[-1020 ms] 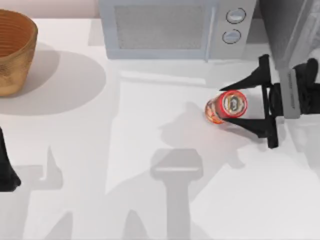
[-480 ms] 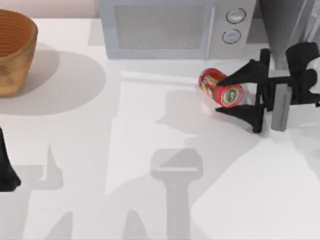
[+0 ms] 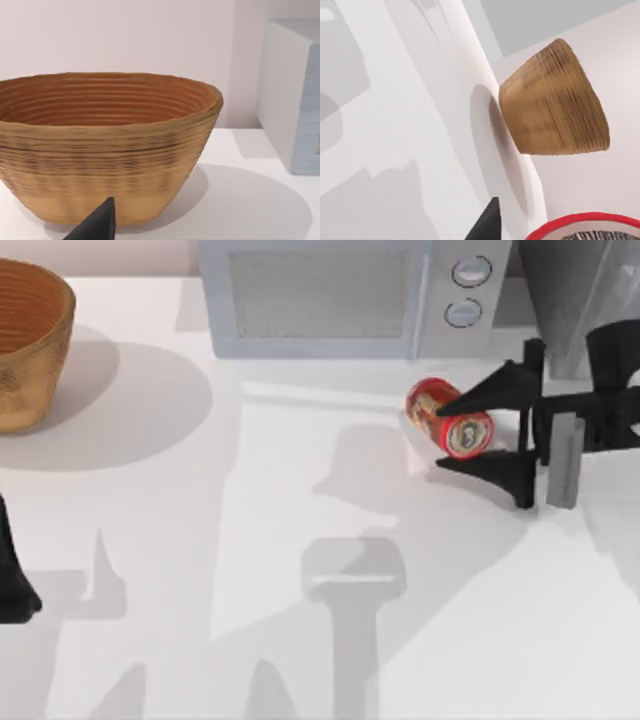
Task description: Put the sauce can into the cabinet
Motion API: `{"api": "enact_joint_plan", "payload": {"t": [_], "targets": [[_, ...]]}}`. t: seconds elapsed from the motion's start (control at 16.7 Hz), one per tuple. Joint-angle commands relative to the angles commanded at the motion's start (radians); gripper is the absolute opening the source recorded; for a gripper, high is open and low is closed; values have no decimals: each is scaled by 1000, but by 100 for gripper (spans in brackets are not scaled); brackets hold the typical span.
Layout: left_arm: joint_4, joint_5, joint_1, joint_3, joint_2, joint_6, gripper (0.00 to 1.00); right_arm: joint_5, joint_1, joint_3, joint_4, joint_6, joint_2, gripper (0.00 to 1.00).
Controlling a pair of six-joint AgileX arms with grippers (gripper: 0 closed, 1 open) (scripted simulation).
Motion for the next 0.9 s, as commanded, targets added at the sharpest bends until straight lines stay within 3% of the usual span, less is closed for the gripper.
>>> {"api": "enact_joint_plan", "payload": {"t": [0.24,0.42,0.9], "targets": [[0,0,0,0,0,0,100,191,-18,-180,38,232,-239,0],[0,0,0,0,0,0,100,349,-35,-328,73,482,-490,0],[0,0,0,0,0,0,100,841,-54,-776,136,1478,-1469,0]]}}
